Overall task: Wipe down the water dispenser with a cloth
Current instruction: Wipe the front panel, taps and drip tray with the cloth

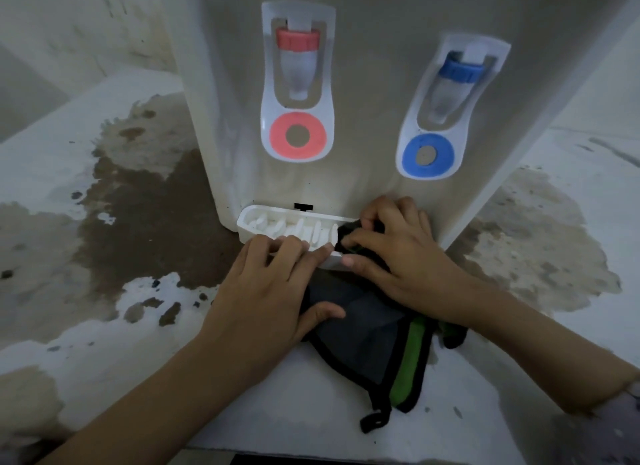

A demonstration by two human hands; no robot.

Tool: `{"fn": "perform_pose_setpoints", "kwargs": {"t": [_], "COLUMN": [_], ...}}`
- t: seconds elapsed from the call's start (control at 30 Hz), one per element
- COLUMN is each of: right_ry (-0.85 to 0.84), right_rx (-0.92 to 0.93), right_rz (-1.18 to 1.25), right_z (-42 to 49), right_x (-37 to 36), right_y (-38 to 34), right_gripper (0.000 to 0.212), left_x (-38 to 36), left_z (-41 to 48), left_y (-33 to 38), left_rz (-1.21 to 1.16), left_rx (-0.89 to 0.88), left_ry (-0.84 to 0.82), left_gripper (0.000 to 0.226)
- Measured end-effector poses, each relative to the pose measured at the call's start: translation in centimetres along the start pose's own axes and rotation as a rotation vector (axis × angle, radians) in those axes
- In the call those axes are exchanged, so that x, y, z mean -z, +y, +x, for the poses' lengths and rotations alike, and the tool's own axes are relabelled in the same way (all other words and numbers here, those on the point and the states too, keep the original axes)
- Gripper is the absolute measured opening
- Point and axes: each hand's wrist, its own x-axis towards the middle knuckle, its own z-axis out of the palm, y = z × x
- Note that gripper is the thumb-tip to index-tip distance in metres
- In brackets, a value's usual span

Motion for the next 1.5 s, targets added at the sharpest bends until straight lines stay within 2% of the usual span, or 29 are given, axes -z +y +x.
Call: {"fn": "perform_pose_setpoints", "kwargs": {"t": [0.1, 0.17, 0.23, 0.37, 0.43, 0.63, 0.73, 0.83, 1.0, 1.2, 1.37, 1.43, 1.5], "right_ry": [0.068, 0.140, 0.152, 0.046, 0.013, -0.001, 0.095, 0.145, 0.005, -0.085, -0.074, -0.083, -0.162], "right_rx": [-0.119, -0.141, -0.065, 0.236, 0.289, 0.192, 0.107, 0.066, 0.157, 0.125, 0.064, 0.053, 0.021], "right_rz": [0.364, 0.427, 0.329, -0.005, -0.107, -0.262, -0.288, -0.341, -0.474, -0.462, -0.404, -0.400, -0.404], "right_z": [-0.3, -0.8, -1.3, -1.2, -1.6, -4.8, -4.4, -2.7, -0.1, 1.2, 0.3, -0.1, 0.1], "right_x": [0.9, 1.7, 1.8, 0.6, 0.7, 3.7, 4.4, 3.7, 2.4, 2.7, 1.4, 1.4, 1.9], "right_y": [0.4, 0.5, 0.1, -0.9, -0.5, 2.5, 2.3, 1.6, 0.7, 0.7, 0.8, 0.8, 0.5], "right_gripper": [0.028, 0.022, 0.027, 0.029, 0.029, 0.026, 0.019, 0.025, 0.039, 0.030, 0.044, 0.043, 0.036], "left_x": [0.1, 0.1, 0.1, 0.0, 0.1, 0.2, 0.4, 0.6, 0.5, 0.3, 0.1, 0.0, -0.1], "left_z": [0.0, 0.0, -0.1, -0.2, -0.1, 0.0, 0.6, 1.2, 1.0, 0.5, 0.4, 0.4, 0.5], "left_y": [0.1, 0.1, 0.2, 0.2, 0.2, 0.5, 1.0, 1.9, 2.6, 2.7, 2.4, 2.5, 2.7], "left_rz": [-0.010, -0.016, -0.028, -0.038, -0.036, 0.013, -0.013, -0.046, -0.053, -0.065, -0.041, -0.035, -0.027], "left_rx": [0.004, 0.019, 0.042, 0.061, 0.061, 0.006, -0.051, -0.056, -0.001, -0.016, -0.034, -0.044, -0.050], "left_ry": [0.003, 0.002, 0.010, 0.037, 0.046, 0.030, -0.021, -0.044, -0.063, -0.077, -0.080, -0.074, -0.075], "left_gripper": [0.075, 0.075, 0.074, 0.073, 0.072, 0.074, 0.073, 0.074, 0.075, 0.078, 0.078, 0.078, 0.080]}}
